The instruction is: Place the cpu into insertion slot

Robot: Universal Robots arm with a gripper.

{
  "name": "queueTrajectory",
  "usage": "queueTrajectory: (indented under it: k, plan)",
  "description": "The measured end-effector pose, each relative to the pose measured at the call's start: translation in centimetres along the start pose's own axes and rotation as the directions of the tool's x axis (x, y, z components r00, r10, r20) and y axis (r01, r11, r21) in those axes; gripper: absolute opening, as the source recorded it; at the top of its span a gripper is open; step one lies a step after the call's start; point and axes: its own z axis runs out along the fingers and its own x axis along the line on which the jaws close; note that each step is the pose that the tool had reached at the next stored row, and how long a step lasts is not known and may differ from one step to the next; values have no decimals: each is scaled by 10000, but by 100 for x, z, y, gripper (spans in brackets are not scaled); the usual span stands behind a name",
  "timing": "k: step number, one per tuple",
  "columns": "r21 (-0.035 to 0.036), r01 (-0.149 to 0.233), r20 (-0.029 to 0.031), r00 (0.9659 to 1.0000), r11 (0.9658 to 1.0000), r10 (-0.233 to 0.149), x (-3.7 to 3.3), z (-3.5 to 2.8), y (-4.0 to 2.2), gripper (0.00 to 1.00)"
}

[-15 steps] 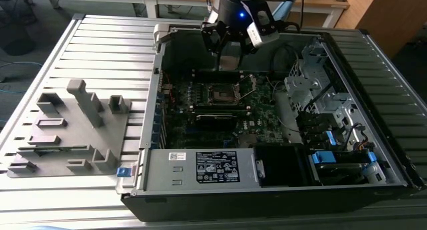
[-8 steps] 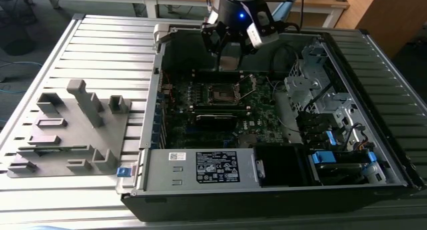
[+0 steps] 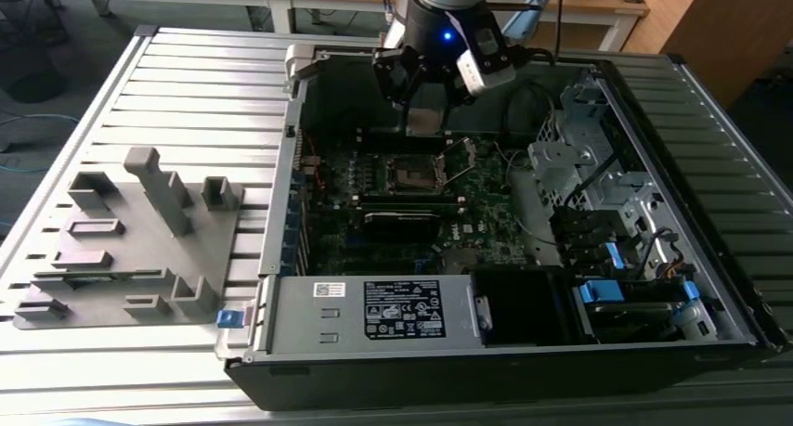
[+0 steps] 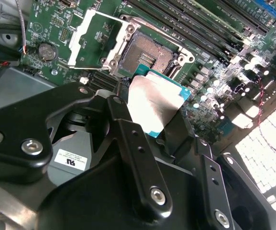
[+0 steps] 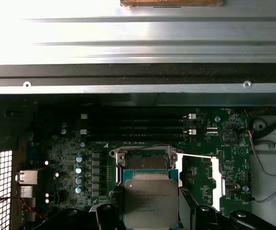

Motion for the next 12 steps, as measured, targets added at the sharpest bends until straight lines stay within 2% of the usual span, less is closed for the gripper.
queueTrajectory:
  k: [7,12]
  plan:
    - [-1,0,0,10000,10000,0,0,4,0,54]
    - [-2,0,1,10000,10000,0,0,40,-3,54]
